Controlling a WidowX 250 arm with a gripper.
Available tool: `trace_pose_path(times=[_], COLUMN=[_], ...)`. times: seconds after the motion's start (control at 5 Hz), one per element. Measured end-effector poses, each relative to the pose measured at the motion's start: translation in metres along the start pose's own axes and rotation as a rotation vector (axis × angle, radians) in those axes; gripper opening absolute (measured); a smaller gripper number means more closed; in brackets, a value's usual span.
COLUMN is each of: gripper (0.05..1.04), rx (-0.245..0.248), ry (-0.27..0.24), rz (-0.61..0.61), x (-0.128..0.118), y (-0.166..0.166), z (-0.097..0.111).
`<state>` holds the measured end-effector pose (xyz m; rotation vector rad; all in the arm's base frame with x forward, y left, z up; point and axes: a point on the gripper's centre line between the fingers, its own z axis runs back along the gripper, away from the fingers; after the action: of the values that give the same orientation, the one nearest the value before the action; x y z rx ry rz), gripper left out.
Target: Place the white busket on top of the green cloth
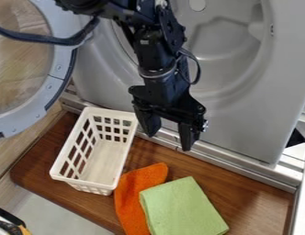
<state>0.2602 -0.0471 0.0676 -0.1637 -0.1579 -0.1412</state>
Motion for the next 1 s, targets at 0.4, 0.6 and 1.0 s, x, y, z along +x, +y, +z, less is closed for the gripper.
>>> trace_pose_path(times=[0.4, 0.6, 1.0], gripper=[0.999, 0.999, 0.999], rx=[0.027, 0.070, 0.188], ry=[0.037, 0.046, 0.123], rz=[0.083, 0.126, 0.204], x=[-0.004, 0.002, 0.007], y=[0.033, 0.063, 0.104], z=[-0.011, -0.021, -0.066])
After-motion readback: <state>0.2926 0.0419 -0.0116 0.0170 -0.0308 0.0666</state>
